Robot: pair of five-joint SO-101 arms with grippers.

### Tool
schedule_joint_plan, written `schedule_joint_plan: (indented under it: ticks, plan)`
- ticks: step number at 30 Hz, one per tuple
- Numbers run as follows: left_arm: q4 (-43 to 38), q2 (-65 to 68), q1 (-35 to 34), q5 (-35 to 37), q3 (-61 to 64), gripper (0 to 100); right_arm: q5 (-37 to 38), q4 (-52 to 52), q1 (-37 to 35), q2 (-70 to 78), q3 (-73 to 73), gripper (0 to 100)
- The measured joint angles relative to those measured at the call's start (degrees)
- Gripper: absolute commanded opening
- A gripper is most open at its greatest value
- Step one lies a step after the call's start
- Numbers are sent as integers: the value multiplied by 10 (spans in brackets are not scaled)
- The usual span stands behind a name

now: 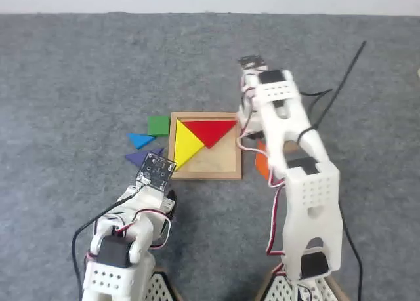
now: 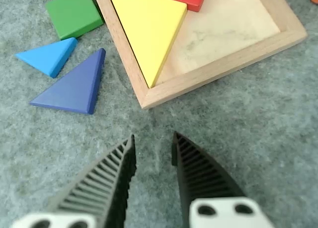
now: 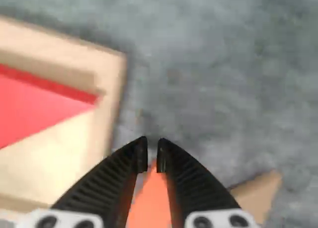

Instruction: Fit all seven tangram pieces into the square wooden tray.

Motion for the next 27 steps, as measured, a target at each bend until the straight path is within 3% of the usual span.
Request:
schedule_joint_plan:
  ticks: [7,18,27]
  plan:
    - [0,0,0,0,0,116,0,21,-69,-29,0,56]
    - [0,0,0,0,0,116,4,24,-67,15,-19,57]
    - [0,0,0,0,0,116,6,44,-49,41,-55,165]
